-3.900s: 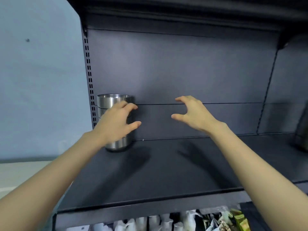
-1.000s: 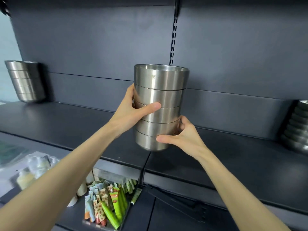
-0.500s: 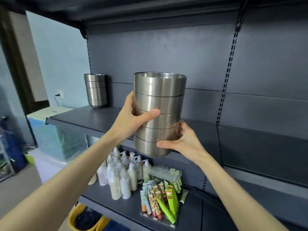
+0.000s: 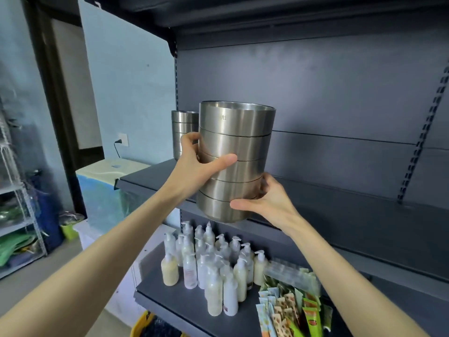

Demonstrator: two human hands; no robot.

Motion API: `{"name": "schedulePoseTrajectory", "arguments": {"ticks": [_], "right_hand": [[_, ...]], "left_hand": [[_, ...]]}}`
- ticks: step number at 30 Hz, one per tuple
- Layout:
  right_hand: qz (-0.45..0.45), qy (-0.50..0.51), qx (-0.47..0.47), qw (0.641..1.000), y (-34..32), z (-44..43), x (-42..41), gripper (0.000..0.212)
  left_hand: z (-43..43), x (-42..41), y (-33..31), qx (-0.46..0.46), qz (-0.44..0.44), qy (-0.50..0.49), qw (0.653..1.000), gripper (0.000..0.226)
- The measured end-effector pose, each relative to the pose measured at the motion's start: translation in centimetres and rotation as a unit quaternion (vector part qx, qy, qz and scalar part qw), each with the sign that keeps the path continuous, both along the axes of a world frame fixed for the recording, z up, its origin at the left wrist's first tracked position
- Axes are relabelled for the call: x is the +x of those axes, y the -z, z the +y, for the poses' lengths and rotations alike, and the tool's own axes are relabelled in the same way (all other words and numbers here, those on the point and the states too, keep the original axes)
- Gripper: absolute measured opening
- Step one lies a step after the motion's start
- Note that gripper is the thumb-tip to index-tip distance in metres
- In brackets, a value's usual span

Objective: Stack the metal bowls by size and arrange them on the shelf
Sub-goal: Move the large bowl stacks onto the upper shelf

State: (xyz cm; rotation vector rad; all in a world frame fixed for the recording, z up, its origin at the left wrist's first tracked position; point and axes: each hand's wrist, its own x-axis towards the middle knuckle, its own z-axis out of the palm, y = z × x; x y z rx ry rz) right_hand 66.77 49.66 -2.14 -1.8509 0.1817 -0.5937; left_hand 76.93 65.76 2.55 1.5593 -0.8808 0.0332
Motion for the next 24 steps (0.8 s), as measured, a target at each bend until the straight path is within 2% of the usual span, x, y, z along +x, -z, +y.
{"name": "schedulePoseTrajectory", "arguments": {"ticks": [4, 10, 12, 15, 18, 24], "right_hand": [[0.002, -0.009, -0.002, 1.000, 0.1, 0.0, 6.6, 0.078], [0.023, 0.014, -0.004, 1.000, 0.8, -0.7, 14.8, 0.087], [0.032, 0.025, -0.005, 0.999, 1.1, -1.0, 17.2, 0.085], [0.049, 0.054, -0.010, 0.997, 1.7, -1.4, 20.6, 0.080], [0.065, 0.093, -0.014, 0.993, 2.3, -1.6, 23.7, 0.075], [0.077, 0.167, -0.020, 0.983, 2.5, -2.1, 28.5, 0.089]], "left_hand": [[0.3, 6.3, 0.0, 0.015, 0.008, -0.015, 1.000, 0.100], [-0.8, 15.5, 0.8, 0.034, 0.019, -0.003, 0.999, 0.091], [-1.6, 18.5, 1.2, 0.036, 0.020, 0.006, 0.999, 0.097], [-2.9, 23.0, 2.2, 0.034, 0.026, 0.030, 0.999, 0.101], [-4.1, 26.9, 2.9, 0.039, 0.039, 0.063, 0.997, 0.094], [-6.3, 33.4, 3.1, 0.048, 0.033, 0.131, 0.990, 0.097]]}}
